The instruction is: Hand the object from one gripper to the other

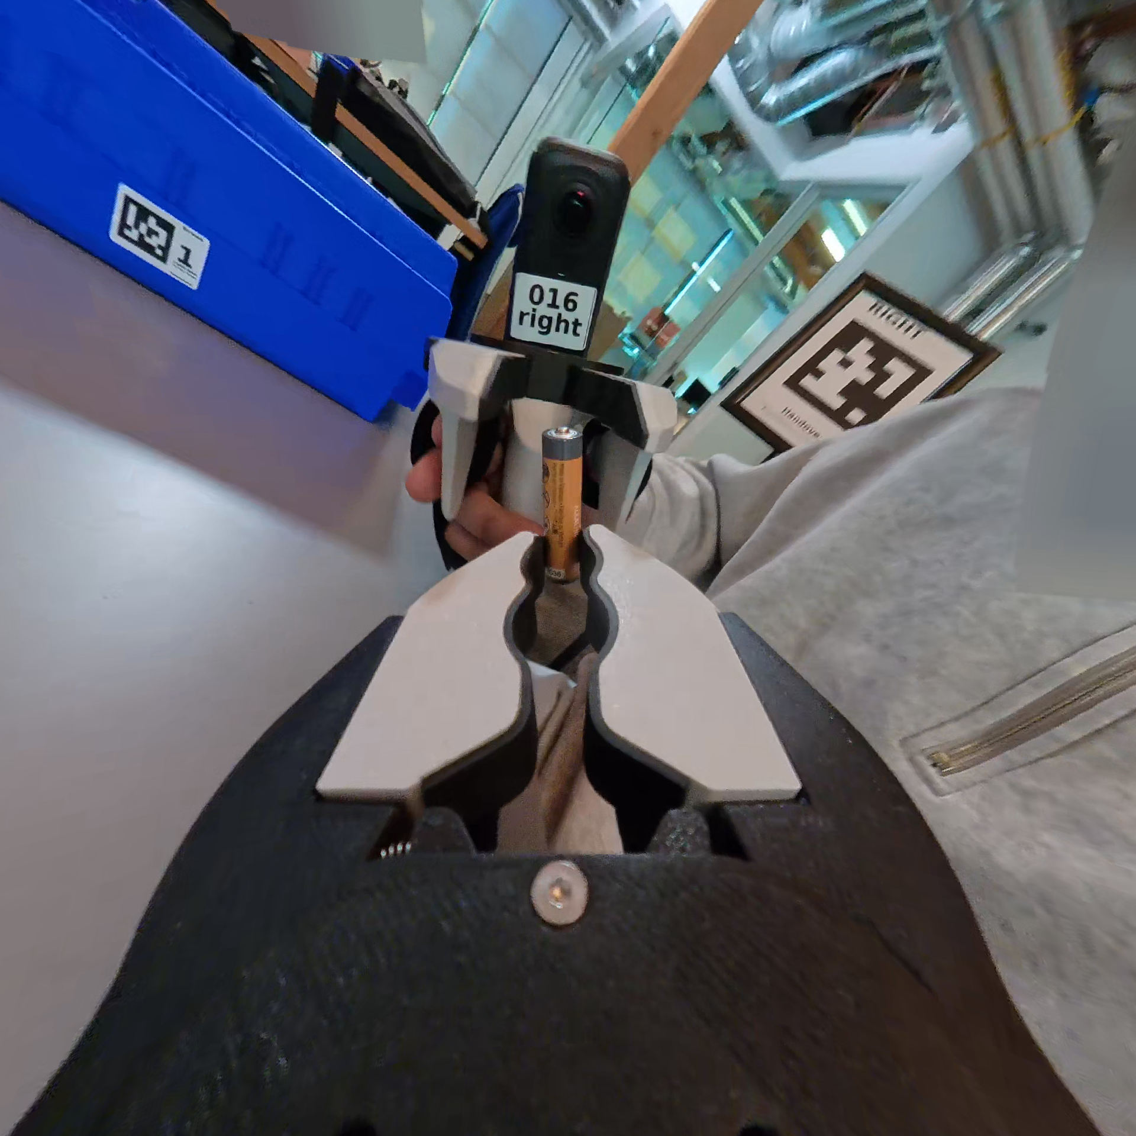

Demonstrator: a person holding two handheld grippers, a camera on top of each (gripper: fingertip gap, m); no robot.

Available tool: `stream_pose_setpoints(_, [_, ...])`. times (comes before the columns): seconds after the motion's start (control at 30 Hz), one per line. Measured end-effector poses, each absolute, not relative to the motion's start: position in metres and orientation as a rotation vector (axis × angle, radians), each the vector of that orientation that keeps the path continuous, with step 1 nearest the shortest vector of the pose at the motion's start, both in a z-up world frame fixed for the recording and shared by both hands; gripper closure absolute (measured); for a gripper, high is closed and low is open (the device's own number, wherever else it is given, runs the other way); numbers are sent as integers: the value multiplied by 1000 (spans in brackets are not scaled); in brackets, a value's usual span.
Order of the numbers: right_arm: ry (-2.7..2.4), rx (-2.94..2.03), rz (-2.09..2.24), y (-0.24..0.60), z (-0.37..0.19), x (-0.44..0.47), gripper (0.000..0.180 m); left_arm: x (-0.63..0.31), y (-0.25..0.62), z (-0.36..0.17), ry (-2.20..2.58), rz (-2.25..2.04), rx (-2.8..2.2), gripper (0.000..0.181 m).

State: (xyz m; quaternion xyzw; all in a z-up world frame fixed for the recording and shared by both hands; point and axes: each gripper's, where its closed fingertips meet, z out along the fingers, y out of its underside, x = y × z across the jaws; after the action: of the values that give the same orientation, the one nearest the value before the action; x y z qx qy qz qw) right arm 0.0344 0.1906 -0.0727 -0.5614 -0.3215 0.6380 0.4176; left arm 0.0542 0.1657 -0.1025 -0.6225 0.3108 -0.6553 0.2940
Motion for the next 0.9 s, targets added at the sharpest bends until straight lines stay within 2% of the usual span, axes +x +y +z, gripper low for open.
stream_pose_setpoints(0.07, [-865, -1421, 1612, 183, -78, 29, 167, 55, 164, -103, 865, -1701, -1649, 171])
stream_pose_setpoints(0.2, [-927, -1418, 1581, 178, -79, 28, 169, 57, 163, -104, 865, -1708, -1645, 169])
stream_pose_setpoints(0.33, [-865, -1400, 1612, 185, -73, 35, 168, 54, 173, -102, 795, -1663, -1622, 144])
stream_pose_setpoints(0.4, [-831, -1401, 1640, 188, -71, 38, 169, 54, 175, -103, 791, -1648, -1624, 138])
stream_pose_setpoints(0.73, [-789, -1427, 1736, 188, -73, 37, 169, 56, 169, -102, 782, -1752, -1620, 141])
stream_pose_setpoints(0.9, [-794, -1434, 1720, 188, -75, 35, 169, 55, 167, -96, 775, -1795, -1581, 149])
